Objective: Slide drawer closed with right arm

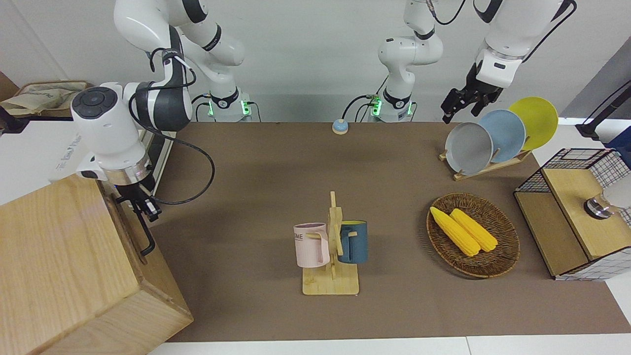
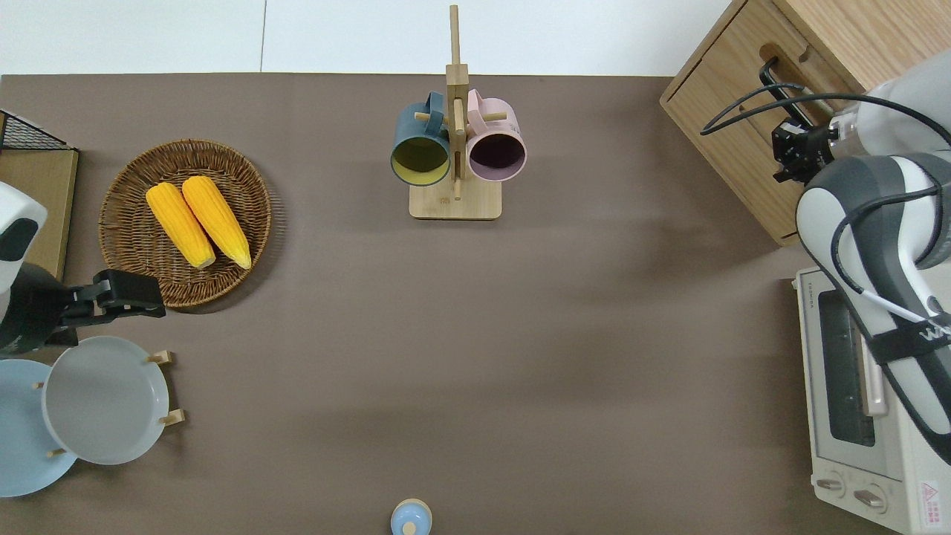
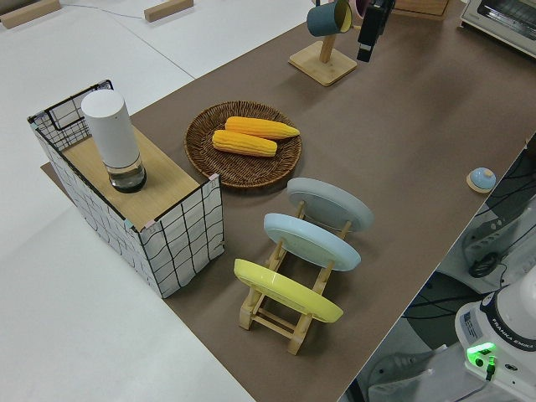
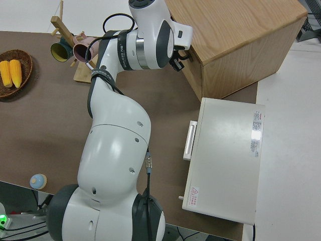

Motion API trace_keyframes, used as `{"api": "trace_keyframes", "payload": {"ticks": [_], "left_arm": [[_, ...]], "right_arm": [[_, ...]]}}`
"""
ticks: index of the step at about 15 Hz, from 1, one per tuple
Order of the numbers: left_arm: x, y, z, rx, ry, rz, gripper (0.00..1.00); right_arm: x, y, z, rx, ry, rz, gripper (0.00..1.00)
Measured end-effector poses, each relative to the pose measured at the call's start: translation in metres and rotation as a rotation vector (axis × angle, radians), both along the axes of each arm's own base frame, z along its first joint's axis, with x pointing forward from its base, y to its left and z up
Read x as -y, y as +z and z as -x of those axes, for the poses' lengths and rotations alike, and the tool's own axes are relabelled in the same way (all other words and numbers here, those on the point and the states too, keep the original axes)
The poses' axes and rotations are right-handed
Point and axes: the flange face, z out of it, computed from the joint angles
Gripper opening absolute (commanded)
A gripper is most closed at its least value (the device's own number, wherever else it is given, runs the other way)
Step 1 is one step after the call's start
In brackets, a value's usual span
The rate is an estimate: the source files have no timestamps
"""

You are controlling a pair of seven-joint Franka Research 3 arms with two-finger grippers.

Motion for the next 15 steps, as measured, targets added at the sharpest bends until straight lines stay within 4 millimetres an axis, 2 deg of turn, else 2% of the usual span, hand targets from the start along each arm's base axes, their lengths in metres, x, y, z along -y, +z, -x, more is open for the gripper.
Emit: {"api": "trace_keyframes", "payload": {"ticks": [6, 9, 11, 15], "left_arm": [[0.0, 0.0, 0.0, 0.0, 0.0, 0.0, 0.99], [0.0, 0.0, 0.0, 0.0, 0.0, 0.0, 0.99], [0.0, 0.0, 0.0, 0.0, 0.0, 0.0, 0.99], [0.0, 0.0, 0.0, 0.0, 0.0, 0.0, 0.99]], "right_arm": [[-0.002, -0.001, -0.001, 0.001, 0.005, 0.001, 0.0], [-0.015, 0.014, -0.001, 0.009, 0.025, 0.001, 0.016], [-0.038, 0.024, 0.006, -0.002, 0.056, 0.006, 0.066], [-0.092, 0.043, 0.027, -0.007, 0.141, 0.025, 0.338]]}}
